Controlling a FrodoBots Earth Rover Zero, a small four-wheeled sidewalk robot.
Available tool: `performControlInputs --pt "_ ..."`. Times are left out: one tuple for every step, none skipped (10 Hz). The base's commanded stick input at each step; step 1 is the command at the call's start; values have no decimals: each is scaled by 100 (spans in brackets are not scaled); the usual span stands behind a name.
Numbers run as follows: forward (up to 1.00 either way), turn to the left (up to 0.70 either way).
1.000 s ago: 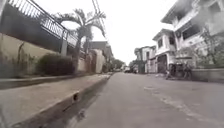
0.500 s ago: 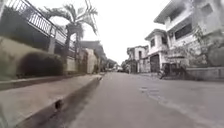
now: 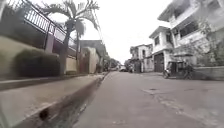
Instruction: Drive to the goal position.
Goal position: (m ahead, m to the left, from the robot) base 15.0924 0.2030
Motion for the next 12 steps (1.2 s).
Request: performControlInputs --pt "70 0" --pt "70 0" --pt "70 -21" --pt "70 -35" --pt "70 -35" --pt "70 -35" --pt "70 -35" --pt "70 -28" --pt "70 -15" --pt "70 0" --pt "70 0" --pt "70 0"
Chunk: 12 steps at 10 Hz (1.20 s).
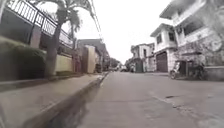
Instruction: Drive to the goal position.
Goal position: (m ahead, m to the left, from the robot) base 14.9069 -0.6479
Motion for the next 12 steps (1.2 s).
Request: performControlInputs --pt "70 0" --pt "70 0" --pt "70 0" --pt "70 0" --pt "70 0" --pt "70 0" --pt "70 0" --pt "70 0" --pt "70 0" --pt "70 0" --pt "70 -1" --pt "70 -2"
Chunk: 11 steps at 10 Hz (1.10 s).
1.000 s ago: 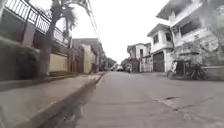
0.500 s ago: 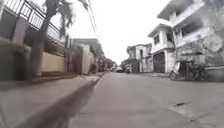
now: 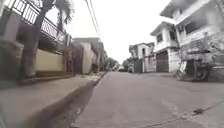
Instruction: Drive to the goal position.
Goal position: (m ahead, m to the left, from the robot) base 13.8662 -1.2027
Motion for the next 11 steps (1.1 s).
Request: performControlInputs --pt "70 -2" --pt "70 -2" --pt "70 -2" --pt "70 -3" --pt "70 -7" --pt "70 -16" --pt "70 -25" --pt "70 -35" --pt "70 -35" --pt "70 -35" --pt "70 -34"
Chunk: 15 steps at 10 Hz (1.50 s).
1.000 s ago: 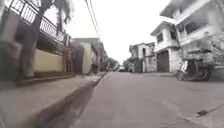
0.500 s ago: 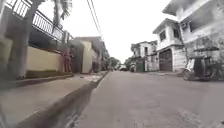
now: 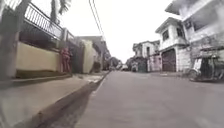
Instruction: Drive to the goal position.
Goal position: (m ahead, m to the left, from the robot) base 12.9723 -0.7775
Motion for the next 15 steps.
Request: performControlInputs --pt "70 -33" --pt "70 -10" --pt "70 0" --pt "70 0" --pt "70 0" --pt "70 0" --pt "70 0" --pt "70 0" --pt "70 0" --pt "70 0" --pt "70 0" --pt "70 0" --pt "70 0" --pt "70 0" --pt "70 0"
